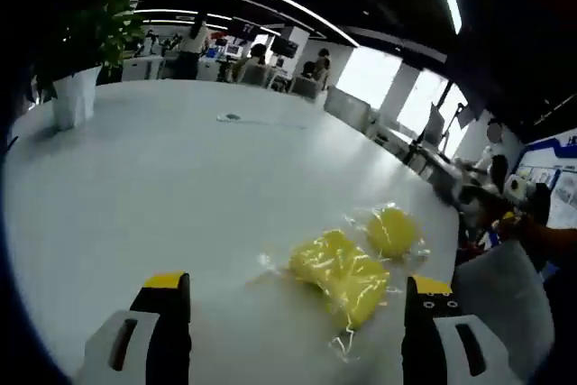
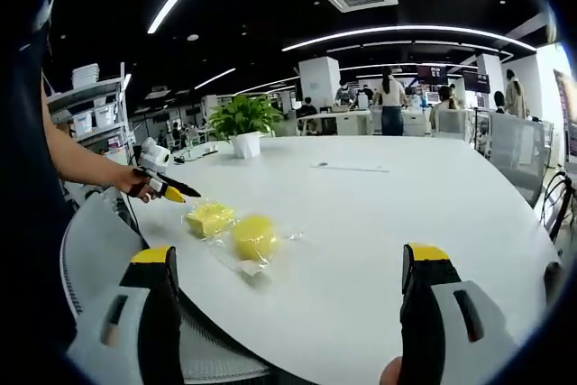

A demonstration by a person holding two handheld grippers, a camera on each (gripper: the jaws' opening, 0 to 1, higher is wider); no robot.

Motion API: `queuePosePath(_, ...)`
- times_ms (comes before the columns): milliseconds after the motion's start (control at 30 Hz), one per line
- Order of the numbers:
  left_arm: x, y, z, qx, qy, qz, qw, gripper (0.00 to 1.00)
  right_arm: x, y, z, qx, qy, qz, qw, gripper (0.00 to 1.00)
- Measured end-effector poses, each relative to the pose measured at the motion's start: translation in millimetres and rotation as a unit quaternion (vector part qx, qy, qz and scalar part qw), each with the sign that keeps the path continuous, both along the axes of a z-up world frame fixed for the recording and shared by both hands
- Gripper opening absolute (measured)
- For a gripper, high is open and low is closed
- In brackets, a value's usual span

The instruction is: Compare the silicone blocks by pressing each to a similar depth, holding the contact briefly, and releasing to observe deformation and rebound differences across the visible hardness samples.

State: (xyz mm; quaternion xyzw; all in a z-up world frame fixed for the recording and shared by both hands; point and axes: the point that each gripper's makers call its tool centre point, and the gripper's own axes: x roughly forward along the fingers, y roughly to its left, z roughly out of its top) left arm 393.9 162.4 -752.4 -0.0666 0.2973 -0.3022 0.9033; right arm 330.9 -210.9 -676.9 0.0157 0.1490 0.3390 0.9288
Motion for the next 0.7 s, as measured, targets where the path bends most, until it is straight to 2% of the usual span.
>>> queuePosePath(267, -45.7, 36, 16.8, 0.018, -0.034, 0.022, 0.999, 1.0, 0, -5, -10.8, -0.019, 0.011, 0.004, 0.9997, 0.97)
queuePosePath(333, -56.7, 49, 15.8, 0.033, -0.038, 0.028, 0.9983, 1.0, -1, -6, -15.4, -0.031, 0.012, 0.008, 0.9994, 0.97)
queuePosePath(433, -75.2, 66, 19.2, 0.033, -0.035, 0.043, 0.9979, 1.0, -2, -7, -22.0, -0.045, 0.016, 0.011, 0.9988, 0.97)
queuePosePath(567, -87.4, 82, 28.7, 0.029, -0.042, 0.067, 0.9965, 1.0, -3, -12, -30.0, -0.059, 0.02, 0.006, 0.9981, 0.97)
queuePosePath(633, -91.2, 83, 34.8, 0.026, -0.048, 0.07, 0.9961, 1.0, -7, -13, -34.8, -0.055, 0.044, 0.004, 0.9976, 0.97)
queuePosePath(700, -92.6, 81, 41.3, 0.025, -0.051, 0.071, 0.9959, 1.0, -7, -17, -37.7, -0.061, 0.049, 0.0, 0.997, 0.97)
